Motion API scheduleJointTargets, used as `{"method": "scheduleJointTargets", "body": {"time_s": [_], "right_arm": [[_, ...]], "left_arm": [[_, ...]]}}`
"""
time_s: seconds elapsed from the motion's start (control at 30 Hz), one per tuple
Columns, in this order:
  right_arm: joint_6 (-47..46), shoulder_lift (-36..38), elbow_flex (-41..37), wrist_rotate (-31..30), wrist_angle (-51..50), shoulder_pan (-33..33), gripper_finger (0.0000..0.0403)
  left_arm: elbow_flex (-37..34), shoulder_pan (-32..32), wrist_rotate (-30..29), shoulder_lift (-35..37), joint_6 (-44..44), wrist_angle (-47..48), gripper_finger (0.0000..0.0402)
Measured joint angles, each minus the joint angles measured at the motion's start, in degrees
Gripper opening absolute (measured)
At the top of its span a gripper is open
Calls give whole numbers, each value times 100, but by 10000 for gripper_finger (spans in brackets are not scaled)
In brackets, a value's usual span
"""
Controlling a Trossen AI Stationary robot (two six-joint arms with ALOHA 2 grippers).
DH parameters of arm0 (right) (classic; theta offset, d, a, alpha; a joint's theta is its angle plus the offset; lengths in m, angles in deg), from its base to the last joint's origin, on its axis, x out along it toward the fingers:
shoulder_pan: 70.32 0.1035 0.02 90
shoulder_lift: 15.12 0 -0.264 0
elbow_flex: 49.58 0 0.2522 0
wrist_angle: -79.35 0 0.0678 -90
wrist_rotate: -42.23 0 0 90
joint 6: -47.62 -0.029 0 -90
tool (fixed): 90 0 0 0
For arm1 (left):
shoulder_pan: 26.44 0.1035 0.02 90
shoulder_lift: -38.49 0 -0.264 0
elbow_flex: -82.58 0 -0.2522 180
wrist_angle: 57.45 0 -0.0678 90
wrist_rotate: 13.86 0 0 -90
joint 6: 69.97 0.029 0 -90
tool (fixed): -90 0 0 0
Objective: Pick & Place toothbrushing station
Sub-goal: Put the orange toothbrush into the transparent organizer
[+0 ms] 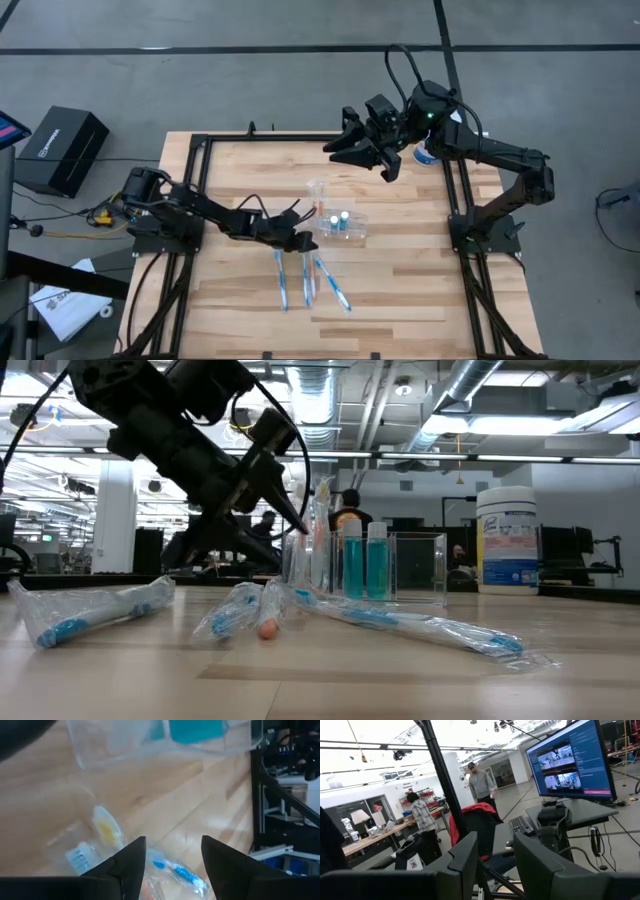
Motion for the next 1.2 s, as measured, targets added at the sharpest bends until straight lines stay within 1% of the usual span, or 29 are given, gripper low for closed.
{"method": "scheduleJointTargets", "body": {"time_s": [0.13, 0.23, 0.33, 0.43, 0.57, 0.83, 0.93, 1.07, 1.2], "right_arm": [[-4, 0, 0, -2, 5, 0, 118], [2, 0, 0, -2, 5, -2, 118], [4, 0, 0, -2, 14, -7, 118], [4, 0, 0, -4, 35, -7, 118], [7, 0, 0, -4, 39, -7, 118], [5, 0, 0, -4, 36, -7, 118], [4, 0, 0, -4, 37, -7, 118], [4, 0, 0, -4, 35, -7, 118], [2, 0, 0, -4, 24, -7, 118]], "left_arm": [[0, 23, 168, -190, 2, -227, 183], [1, 23, 199, -318, -3, -526, 176], [4, 24, 202, -408, -5, -620, 167], [4, 63, 241, -529, 13, -642, 155], [3, 82, 489, -704, -31, -656, 129], [2, 60, 750, -789, -68, -537, 63], [2, 31, 878, -786, -94, -457, 46], [16, -92, 1105, -760, -98, -136, 34], [26, -301, 1132, -746, -208, 137, 33]]}}
